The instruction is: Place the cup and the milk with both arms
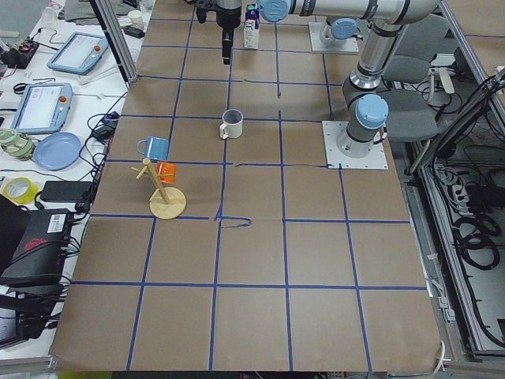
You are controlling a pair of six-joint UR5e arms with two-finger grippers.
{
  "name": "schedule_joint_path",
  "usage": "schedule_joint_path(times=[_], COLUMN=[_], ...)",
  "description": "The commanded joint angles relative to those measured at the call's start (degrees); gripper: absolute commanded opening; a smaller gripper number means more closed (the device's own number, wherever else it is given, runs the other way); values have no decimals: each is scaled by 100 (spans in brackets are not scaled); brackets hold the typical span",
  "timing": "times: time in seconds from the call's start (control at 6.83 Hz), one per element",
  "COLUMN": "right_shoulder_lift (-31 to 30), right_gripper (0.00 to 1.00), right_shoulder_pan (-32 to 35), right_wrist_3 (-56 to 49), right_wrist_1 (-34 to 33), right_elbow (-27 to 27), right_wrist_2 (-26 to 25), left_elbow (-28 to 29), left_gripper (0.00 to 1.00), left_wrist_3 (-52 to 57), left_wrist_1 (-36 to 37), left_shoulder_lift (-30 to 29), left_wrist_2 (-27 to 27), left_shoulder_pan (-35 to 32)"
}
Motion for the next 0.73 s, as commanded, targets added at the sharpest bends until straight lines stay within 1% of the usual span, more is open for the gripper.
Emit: schedule_joint_path(times=[0.0,0.15,0.29,0.59], right_shoulder_lift=[-21,-13,-21,-21], right_gripper=[100,100,100,100], right_shoulder_pan=[17,26,17,52], right_wrist_3=[7,7,7,-10], right_wrist_1=[7,-2,-2,-2], right_elbow=[-38,-20,-2,-11], right_wrist_2=[4,14,14,5], left_elbow=[6,6,58,-159], left_gripper=[92,92,97,99], left_wrist_3=[0,0,-26,34], left_wrist_1=[9,9,18,149], left_shoulder_lift=[-2,-10,-80,-238], left_wrist_2=[0,0,9,43], left_shoulder_pan=[0,0,9,26])
